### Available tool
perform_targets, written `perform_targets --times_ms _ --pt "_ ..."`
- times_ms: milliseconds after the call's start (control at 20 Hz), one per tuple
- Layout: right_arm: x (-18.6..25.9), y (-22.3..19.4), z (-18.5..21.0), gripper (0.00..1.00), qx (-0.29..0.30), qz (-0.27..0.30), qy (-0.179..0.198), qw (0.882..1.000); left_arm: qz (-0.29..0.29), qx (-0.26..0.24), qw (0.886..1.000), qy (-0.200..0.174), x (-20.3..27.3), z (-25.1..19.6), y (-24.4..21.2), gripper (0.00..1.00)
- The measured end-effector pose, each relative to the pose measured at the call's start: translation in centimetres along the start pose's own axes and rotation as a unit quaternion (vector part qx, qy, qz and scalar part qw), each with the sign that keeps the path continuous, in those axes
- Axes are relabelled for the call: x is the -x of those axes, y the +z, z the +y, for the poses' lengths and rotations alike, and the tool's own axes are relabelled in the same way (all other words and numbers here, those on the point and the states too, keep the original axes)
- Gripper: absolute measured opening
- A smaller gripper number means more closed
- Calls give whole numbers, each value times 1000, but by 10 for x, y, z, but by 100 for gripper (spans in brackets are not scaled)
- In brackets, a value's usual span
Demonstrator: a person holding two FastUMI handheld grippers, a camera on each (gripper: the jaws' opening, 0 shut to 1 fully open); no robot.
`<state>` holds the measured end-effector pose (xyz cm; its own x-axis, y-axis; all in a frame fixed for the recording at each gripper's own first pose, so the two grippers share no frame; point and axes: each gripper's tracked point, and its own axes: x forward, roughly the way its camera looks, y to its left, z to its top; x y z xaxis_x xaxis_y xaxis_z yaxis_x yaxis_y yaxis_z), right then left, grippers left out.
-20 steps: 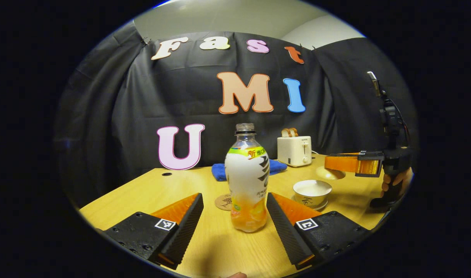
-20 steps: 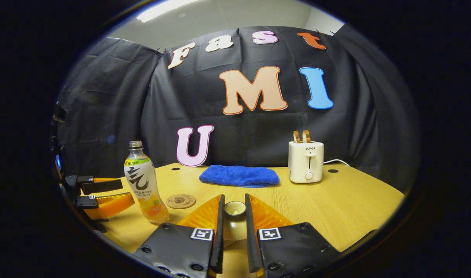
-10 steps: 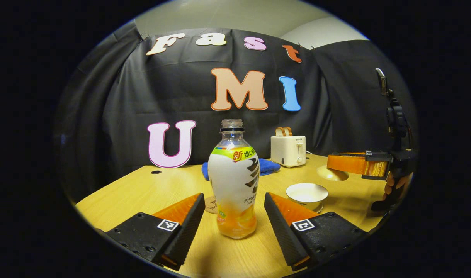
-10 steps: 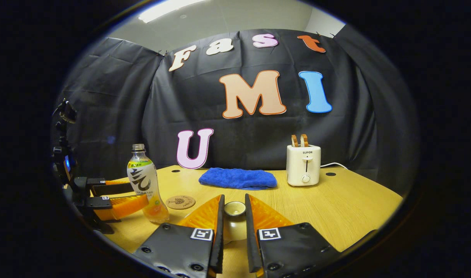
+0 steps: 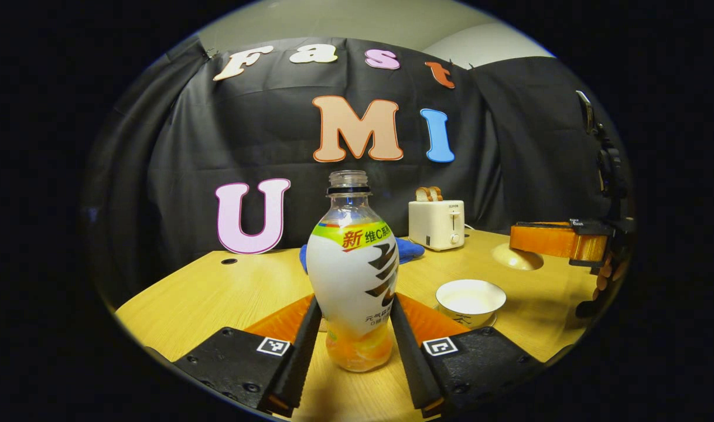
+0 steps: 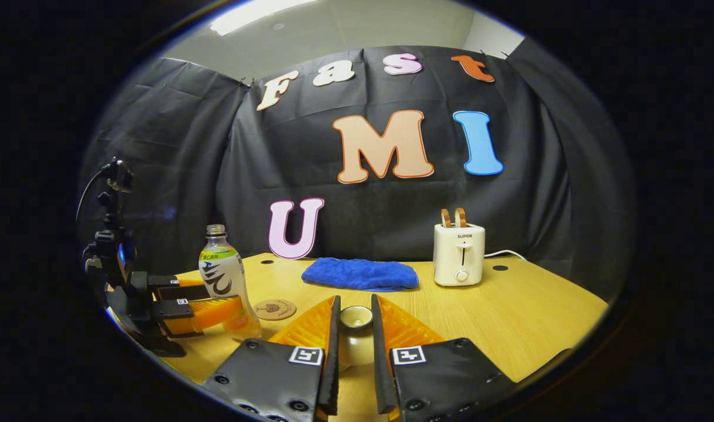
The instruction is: Open the teacup lid with one hand, grasp the water bottle and pour water into the teacup with the other hand; after pouring, place the water bottle on the coaster and then close the teacup lid.
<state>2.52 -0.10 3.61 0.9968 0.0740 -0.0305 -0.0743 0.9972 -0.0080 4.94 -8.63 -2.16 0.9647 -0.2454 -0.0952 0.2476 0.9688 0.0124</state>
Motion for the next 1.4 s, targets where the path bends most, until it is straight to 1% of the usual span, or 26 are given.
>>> perform_targets --times_ms 50,150,250,300,350,450,550,600,650,700,750,850,950,1000,1100,1300,1400 --pt "2 3 -2 30 5 -4 -1 1000 0 -1 1000 1 -1 -1 -1 65" --pt "5 7 -4 28 1 -9 -1 1000 3 -5 1000 -1 -1 -2 -1 61" --pt "8 8 -7 29 -3 -8 -3 1000 5 -24 1000 1 -3 -2 -1 56" --pt "9 8 -10 30 -3 -8 -6 1000 8 -39 999 5 -5 -1 0 57" --pt "10 9 -12 28 -6 -7 -6 1000 13 -57 998 11 -6 1 -1 55" --pt "12 11 -14 30 -13 -9 -7 1000 24 -88 996 22 -10 5 -2 55" --pt "11 10 -16 29 -15 -8 -7 1000 31 -111 993 23 -11 5 -2 56" --pt "12 11 -17 27 -15 -8 -8 1000 34 -122 992 22 -12 3 -1 55" --pt "12 11 -18 28 -15 -8 -8 1000 36 -133 990 23 -13 4 -2 55" --pt "12 12 -18 29 -18 -8 -7 1000 38 -144 988 28 -14 5 -2 55" --pt "12 12 -16 27 -20 -8 -5 1000 43 -159 986 32 -16 8 -3 55" --pt "12 13 -15 27 -20 -8 0 1000 47 -193 979 43 -16 11 -3 55" --pt "13 12 -16 29 -23 -7 1 1000 50 -231 971 47 -17 12 -4 54" --pt "13 13 -17 30 -26 -6 2 1000 53 -251 965 49 -18 11 -4 55" --pt "14 16 -16 28 -29 -8 4 1000 52 -284 956 54 -19 9 -2 55" --pt "17 21 -25 27 -26 -15 -4 1000 46 -355 932 49 -21 3 0 55" --pt "18 23 -27 27 -27 -17 -6 999 52 -377 924 43 -21 2 -2 55"
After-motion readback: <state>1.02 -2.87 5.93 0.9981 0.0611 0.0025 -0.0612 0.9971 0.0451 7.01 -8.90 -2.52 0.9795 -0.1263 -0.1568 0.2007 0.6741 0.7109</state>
